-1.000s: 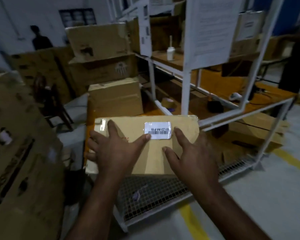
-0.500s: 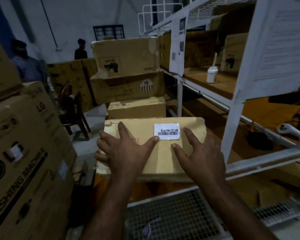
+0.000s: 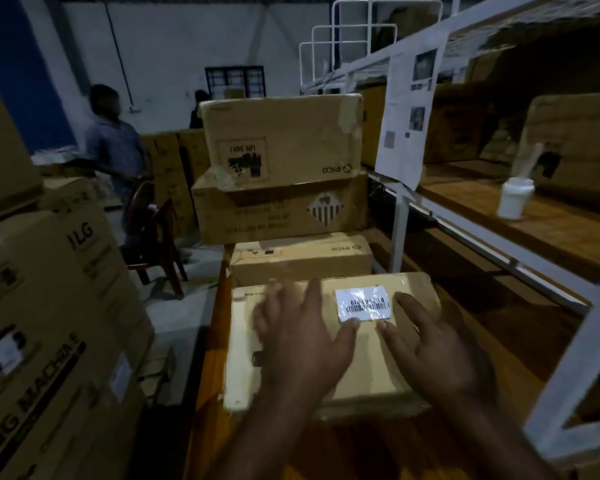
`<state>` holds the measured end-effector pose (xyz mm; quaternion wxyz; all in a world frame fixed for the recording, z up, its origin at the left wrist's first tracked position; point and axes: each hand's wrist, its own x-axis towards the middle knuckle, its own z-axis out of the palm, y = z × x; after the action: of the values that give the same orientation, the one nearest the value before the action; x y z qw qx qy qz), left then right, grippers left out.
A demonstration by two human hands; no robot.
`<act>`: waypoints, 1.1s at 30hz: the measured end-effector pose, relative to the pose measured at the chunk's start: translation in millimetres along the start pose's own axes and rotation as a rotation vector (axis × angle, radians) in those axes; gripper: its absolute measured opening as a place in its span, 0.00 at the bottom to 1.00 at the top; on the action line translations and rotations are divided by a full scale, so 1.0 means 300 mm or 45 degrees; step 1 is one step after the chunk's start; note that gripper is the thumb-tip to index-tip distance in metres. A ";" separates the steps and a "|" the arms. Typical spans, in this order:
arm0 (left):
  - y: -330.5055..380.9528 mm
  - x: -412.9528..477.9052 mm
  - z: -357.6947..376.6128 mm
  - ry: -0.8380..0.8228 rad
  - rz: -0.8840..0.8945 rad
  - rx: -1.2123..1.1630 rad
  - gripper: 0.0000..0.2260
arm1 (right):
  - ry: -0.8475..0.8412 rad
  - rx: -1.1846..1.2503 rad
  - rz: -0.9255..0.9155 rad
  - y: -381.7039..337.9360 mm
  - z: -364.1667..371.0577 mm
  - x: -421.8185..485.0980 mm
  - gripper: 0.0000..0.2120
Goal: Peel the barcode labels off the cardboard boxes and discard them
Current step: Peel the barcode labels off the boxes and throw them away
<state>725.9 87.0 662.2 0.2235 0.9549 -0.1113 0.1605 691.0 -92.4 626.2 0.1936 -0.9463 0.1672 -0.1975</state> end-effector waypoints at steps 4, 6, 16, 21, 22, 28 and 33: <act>0.042 0.139 0.046 -0.057 0.302 0.023 0.28 | -0.058 -0.106 -0.059 -0.022 -0.008 0.026 0.30; 0.038 0.173 0.068 -0.077 0.318 0.067 0.27 | -0.078 -0.126 -0.123 -0.033 -0.025 0.049 0.28; 0.009 0.221 0.096 0.002 0.237 -0.121 0.18 | 0.162 0.172 -0.356 -0.148 0.018 0.257 0.16; 0.008 0.255 0.107 -0.026 0.211 -0.146 0.14 | 0.114 0.344 -0.296 -0.115 0.055 0.295 0.14; 0.010 0.254 0.108 -0.027 0.198 -0.154 0.14 | 0.103 0.338 -0.300 -0.112 0.058 0.301 0.13; 0.006 0.269 0.111 -0.029 0.158 -0.251 0.11 | -0.020 0.438 -0.293 -0.112 0.066 0.329 0.19; 0.001 0.286 0.130 0.006 0.159 -0.269 0.10 | -0.022 0.401 -0.265 -0.111 0.069 0.338 0.21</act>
<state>814.9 56.8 659.8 0.3129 0.9168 -0.1861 0.1639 795.7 -97.1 654.4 0.3193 -0.9181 0.0338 -0.2321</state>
